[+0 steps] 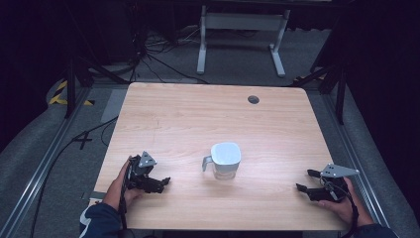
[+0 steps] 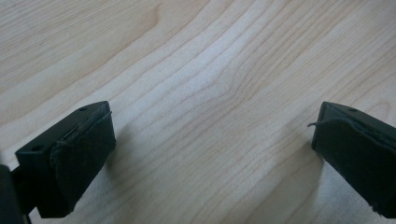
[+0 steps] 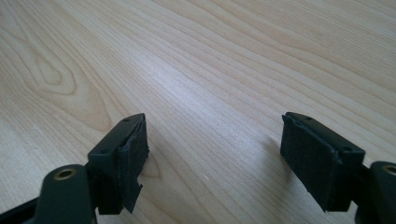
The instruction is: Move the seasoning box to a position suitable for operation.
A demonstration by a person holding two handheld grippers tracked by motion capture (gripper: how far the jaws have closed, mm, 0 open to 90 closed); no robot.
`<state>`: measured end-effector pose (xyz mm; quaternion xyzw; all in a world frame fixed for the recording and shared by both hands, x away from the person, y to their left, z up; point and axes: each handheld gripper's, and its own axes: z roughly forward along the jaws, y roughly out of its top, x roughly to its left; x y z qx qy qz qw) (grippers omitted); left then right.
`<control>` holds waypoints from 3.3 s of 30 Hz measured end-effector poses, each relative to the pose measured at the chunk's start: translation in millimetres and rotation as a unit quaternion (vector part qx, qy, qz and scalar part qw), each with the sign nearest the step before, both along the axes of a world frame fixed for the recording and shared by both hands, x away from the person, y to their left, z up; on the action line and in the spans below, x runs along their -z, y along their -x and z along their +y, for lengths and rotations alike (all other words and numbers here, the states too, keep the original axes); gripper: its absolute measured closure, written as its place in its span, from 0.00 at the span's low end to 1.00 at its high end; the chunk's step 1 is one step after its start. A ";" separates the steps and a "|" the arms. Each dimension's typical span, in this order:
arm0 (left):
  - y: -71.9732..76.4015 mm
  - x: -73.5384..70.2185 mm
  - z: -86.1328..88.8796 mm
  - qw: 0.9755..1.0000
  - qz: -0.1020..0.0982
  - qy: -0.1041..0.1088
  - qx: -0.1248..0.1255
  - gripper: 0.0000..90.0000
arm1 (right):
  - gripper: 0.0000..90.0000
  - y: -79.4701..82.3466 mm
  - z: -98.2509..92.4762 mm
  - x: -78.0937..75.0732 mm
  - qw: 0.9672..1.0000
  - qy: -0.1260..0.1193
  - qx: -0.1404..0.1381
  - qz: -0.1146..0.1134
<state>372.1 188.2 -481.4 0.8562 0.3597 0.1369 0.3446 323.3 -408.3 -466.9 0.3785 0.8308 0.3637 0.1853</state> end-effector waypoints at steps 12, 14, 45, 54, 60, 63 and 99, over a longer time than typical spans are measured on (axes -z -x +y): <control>2.1 -0.5 1.7 1.000 -0.001 -0.003 0.007 0.01 | 0.25 -0.3 0.5 0.0 1.000 0.001 0.004 -0.001; 1.6 -1.9 1.9 1.000 0.006 -0.005 0.020 0.01 | 0.25 -0.1 0.4 -0.1 1.000 0.000 0.004 0.000; -6.9 -87.9 -79.7 0.983 -0.123 0.087 0.102 0.51 | 0.25 -0.4 0.1 -0.2 1.000 0.001 0.001 0.001; -9.3 -101.9 -100.9 0.977 -0.134 0.114 0.121 0.68 | 0.25 -0.3 0.1 -0.2 1.000 0.001 0.002 0.001; -9.1 -104.7 -115.5 0.972 -0.132 0.122 0.150 0.80 | 0.25 -0.3 0.2 -0.1 1.000 0.000 0.002 0.001; -8.9 -104.6 -118.2 0.971 -0.133 0.118 0.159 0.84 | 0.25 -0.3 0.1 -0.2 1.000 0.001 0.002 0.001; -7.1 -95.0 -120.3 0.969 -0.120 0.110 0.186 1.00 | 0.67 -11.8 28.6 -35.9 0.999 -0.033 -0.014 -0.028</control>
